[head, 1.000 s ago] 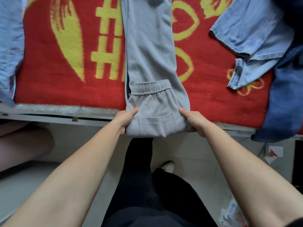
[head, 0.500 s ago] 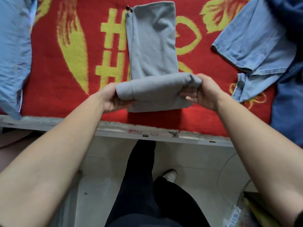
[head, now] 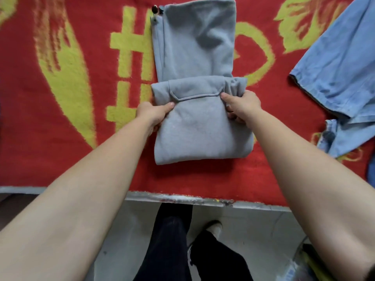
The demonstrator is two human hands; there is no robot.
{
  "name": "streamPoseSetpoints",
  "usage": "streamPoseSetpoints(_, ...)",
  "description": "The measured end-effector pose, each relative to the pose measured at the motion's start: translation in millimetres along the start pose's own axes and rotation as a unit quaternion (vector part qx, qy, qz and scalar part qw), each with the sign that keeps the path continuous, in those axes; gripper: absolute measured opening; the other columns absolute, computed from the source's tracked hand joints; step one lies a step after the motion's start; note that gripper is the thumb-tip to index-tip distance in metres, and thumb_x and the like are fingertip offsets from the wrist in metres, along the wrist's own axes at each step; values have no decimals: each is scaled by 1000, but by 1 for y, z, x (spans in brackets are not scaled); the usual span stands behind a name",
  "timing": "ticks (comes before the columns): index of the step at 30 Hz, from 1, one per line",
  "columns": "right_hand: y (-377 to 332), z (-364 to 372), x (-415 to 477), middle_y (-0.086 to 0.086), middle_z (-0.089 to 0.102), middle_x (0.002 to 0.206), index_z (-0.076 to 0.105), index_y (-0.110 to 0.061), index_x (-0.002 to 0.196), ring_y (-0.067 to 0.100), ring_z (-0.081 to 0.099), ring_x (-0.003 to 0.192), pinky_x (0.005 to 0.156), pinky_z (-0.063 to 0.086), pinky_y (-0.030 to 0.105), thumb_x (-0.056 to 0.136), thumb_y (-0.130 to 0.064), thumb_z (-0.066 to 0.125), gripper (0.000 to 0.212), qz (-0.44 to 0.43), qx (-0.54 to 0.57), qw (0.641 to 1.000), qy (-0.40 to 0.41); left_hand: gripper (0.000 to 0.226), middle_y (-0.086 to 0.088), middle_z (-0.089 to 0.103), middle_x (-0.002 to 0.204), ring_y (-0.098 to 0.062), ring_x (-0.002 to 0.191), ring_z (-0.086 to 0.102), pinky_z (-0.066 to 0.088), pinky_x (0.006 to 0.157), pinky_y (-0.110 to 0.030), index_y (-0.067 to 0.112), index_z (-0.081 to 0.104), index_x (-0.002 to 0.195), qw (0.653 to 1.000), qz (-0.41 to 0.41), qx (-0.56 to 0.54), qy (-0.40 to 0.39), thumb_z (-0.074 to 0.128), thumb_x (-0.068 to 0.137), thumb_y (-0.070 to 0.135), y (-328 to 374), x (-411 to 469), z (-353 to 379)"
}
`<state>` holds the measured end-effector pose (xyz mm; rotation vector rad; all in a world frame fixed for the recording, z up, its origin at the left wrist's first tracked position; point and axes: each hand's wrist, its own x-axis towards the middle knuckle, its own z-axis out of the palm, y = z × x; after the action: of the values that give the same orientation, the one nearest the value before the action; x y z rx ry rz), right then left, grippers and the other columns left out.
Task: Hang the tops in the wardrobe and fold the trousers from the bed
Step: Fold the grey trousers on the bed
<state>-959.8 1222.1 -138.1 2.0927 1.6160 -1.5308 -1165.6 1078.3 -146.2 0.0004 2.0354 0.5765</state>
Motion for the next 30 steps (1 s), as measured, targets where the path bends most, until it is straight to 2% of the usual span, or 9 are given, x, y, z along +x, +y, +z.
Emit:
streamPoseSetpoints(3, -3, -2, 9, 2, 68, 66, 65, -19, 86, 18, 66, 49, 41, 42, 24, 75, -55, 71, 39, 26, -43, 998, -25, 49, 2, 56, 67, -11, 48, 44, 32, 43, -19, 13, 62, 104, 997, -31, 17, -62, 83, 71, 43, 8, 8, -6)
streamPoseSetpoints(8, -29, -32, 20, 5, 57, 70, 66, -20, 85, 21, 49, 54, 44, 33, 24, 56, -75, 71, 63, 78, -159, 975, -131, 64, 4, 62, 105, -7, 84, 56, 39, 60, -24, 16, 54, 124, 995, 43, -3, -93, 81, 66, 19, 35, 20, -29)
streamPoseSetpoints(10, -44, -42, 27, -1, 60, 80, 69, -32, 84, 18, 54, 58, 46, 41, 22, 49, -81, 70, 61, 41, -203, 971, -120, 51, 5, 57, 100, -9, 90, 53, 40, 73, -28, 20, 57, 111, 991, 69, -79, -83, 70, 62, 21, 58, 27, -32)
streamPoseSetpoints(13, -61, -45, 44, 4, 55, 125, 49, -23, 135, 28, 57, 110, 87, 49, 35, 53, -68, 72, 96, -55, -271, 956, -99, 50, 7, 59, 105, -8, 97, 51, 38, 76, -31, 23, 58, 108, 985, 90, -131, -64, 63, 60, 39, 93, 44, -30)
streamPoseSetpoints(16, -83, -34, 59, 11, 56, 129, 44, -20, 138, 26, 57, 111, 84, 52, 30, 62, -41, 64, 82, -112, -117, 984, -78, 61, 2, 62, 118, -11, 103, 59, 47, 75, -32, 19, 52, 124, 983, 134, -128, 1, 72, 73, 46, 114, 66, -20)
streamPoseSetpoints(18, -102, -26, 73, 5, 58, 125, 38, -17, 145, 22, 59, 108, 81, 51, 29, 73, -37, 60, 78, -112, -20, 993, -24, 52, -1, 63, 107, -16, 95, 62, 50, 83, -38, 19, 51, 112, 970, 192, -123, 83, 75, 76, 46, 127, 80, -9)
streamPoseSetpoints(20, -119, -20, 90, 5, 55, 131, 31, -15, 149, 23, 56, 119, 98, 49, 39, 84, -45, 58, 76, -83, 31, 996, -1, 44, 2, 62, 96, -16, 89, 60, 50, 88, -37, 22, 54, 97, 958, 236, -65, 147, 75, 74, 52, 140, 90, 0)
streamPoseSetpoints(25, -139, -16, 117, 4, 67, 112, 63, -10, 114, 23, 65, 103, 82, 50, 33, 88, -57, 60, 53, -76, 41, 996, 8, 20, -2, 67, 111, -21, 109, 58, 47, 94, -30, 29, 67, 85, 948, 216, 118, 201, 70, 76, 47, 158, 110, 12)
streamPoseSetpoints(30, -147, -12, 124, 0, 72, 108, 70, -15, 112, 14, 67, 94, 75, 54, 27, 91, -46, 64, 38, -109, 49, 993, 7, 19, 6, 57, 92, -14, 84, 52, 39, 78, -23, 26, 46, 75, 942, 229, 10, 244, 59, 87, 20, 149, 116, 10)
